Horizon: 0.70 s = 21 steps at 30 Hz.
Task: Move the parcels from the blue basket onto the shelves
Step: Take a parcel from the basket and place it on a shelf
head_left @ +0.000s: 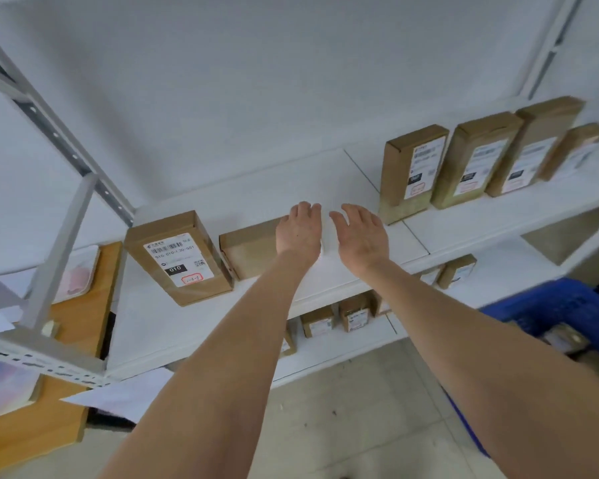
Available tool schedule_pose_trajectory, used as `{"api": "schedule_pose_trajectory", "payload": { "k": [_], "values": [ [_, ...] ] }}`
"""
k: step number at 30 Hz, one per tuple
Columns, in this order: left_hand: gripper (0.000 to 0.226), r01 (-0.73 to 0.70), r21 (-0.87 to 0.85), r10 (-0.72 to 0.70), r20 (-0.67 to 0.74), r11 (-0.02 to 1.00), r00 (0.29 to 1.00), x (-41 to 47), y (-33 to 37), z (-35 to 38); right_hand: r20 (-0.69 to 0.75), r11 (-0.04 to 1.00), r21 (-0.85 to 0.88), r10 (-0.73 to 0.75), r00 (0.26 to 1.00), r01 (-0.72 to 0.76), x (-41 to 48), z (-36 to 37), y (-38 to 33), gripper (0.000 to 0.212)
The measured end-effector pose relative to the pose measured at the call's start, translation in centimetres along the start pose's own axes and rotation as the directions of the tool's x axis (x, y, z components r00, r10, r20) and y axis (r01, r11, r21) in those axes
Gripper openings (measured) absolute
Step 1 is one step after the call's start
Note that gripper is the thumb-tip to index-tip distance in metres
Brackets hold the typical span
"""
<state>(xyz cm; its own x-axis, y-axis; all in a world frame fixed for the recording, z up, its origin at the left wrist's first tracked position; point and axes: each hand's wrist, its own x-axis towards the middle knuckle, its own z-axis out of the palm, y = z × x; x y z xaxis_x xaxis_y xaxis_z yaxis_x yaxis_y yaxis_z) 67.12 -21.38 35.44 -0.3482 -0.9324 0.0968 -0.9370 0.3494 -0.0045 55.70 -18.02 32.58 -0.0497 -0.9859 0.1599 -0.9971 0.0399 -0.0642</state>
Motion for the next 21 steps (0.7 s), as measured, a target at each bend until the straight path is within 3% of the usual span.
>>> {"api": "schedule_pose_trajectory", "payload": {
  "k": [10, 21],
  "values": [
    [0.064, -0.288, 0.016, 0.285, 0.097, 0.958, 0.954, -1.0, 17.5, 3.6, 0.093, 0.960, 0.043, 0.270, 0.958, -0.275, -8.9, 0.4, 14.9, 0.061],
    [0.058, -0.377, -0.030, 0.370, 0.278, 0.926, 0.886, -6.0, 42.6, 10.9, 0.257, 0.915, 0.065, 0.371, 0.892, -0.399, -22.0, 3.9, 37.5, 0.059]
  ]
}}
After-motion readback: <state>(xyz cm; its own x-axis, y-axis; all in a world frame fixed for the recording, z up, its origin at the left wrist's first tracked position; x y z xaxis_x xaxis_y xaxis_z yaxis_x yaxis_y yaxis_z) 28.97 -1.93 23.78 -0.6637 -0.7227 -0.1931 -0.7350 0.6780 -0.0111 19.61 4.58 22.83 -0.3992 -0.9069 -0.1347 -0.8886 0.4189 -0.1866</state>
